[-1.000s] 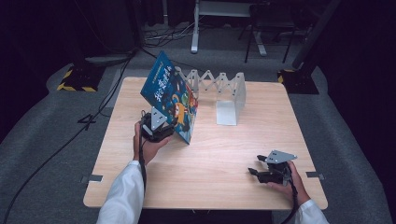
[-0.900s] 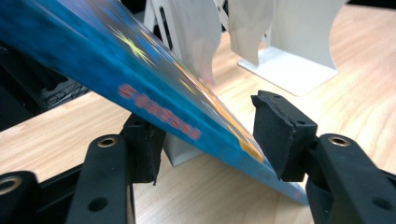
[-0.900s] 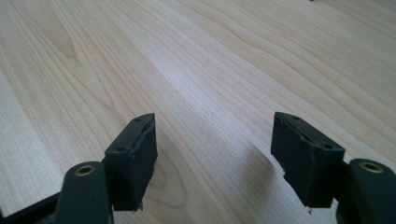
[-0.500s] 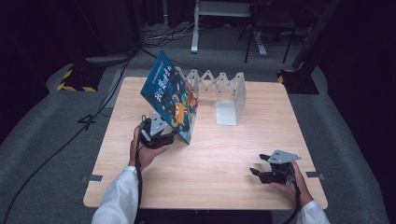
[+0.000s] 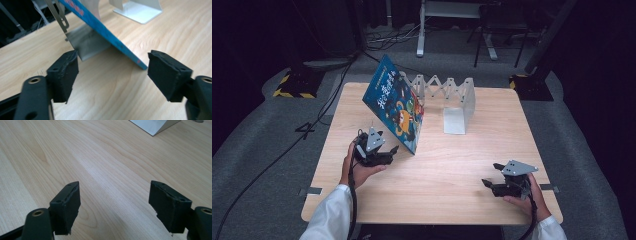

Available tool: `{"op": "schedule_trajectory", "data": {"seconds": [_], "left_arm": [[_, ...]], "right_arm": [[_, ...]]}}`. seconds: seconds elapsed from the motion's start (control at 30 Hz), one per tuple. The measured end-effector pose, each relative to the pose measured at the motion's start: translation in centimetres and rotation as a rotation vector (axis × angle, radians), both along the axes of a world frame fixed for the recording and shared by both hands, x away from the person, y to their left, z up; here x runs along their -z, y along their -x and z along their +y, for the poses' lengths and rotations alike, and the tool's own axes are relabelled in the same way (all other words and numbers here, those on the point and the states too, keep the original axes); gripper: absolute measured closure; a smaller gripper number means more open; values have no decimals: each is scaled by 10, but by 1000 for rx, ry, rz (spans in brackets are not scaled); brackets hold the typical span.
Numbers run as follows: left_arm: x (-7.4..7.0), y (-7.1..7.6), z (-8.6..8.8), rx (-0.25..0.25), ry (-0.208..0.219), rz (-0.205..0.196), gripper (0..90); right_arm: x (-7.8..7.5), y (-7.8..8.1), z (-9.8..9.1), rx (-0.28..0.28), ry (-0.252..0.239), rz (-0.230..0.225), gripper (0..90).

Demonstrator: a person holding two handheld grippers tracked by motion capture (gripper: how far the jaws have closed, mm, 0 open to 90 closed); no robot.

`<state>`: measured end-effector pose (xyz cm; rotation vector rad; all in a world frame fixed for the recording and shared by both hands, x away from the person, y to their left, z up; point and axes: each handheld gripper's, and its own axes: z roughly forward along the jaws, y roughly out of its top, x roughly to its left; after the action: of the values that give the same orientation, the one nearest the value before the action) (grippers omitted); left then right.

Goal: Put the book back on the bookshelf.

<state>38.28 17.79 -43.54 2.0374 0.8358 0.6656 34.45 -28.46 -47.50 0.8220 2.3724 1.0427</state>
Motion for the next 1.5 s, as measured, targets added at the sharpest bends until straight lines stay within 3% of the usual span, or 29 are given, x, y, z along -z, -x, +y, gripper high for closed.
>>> {"op": "schedule_trajectory", "data": {"seconds": [0.1, 0.17, 0.33, 0.47, 0.6, 0.73, 0.9, 1.0, 1.33, 1.5], "left_arm": [[0, 5, 1, 20, -10, -1, 229], [2, 8, 0, 25, -51, 9, 228], [10, 15, 4, 75, -88, 43, 208], [14, 19, 6, 78, -107, 58, 208], [17, 27, 7, 80, -177, 67, 195], [20, 38, 10, 99, -203, 64, 181], [25, 47, 18, 96, -223, 70, 175], [29, 54, 24, 68, -244, 62, 172], [40, 72, 43, 47, -259, 106, 162], [49, 83, 51, 38, -268, 105, 162]], "right_arm": [[-4, 1, 1, 4, 0, -3, 261], [-6, 2, 1, 7, 0, -6, 261], [-9, 4, -1, -7, 16, -8, 262], [-10, 4, -6, 8, 15, 2, 260], [-11, 6, -11, 18, 12, 5, 255], [-10, 8, -17, 30, 16, 2, 257], [-8, 11, -23, 39, 22, 8, 261], [-5, 14, -28, 54, 30, 17, 261], [9, 26, -44, 98, 36, 46, 260], [13, 32, -57, 117, 40, 56, 260]]}}
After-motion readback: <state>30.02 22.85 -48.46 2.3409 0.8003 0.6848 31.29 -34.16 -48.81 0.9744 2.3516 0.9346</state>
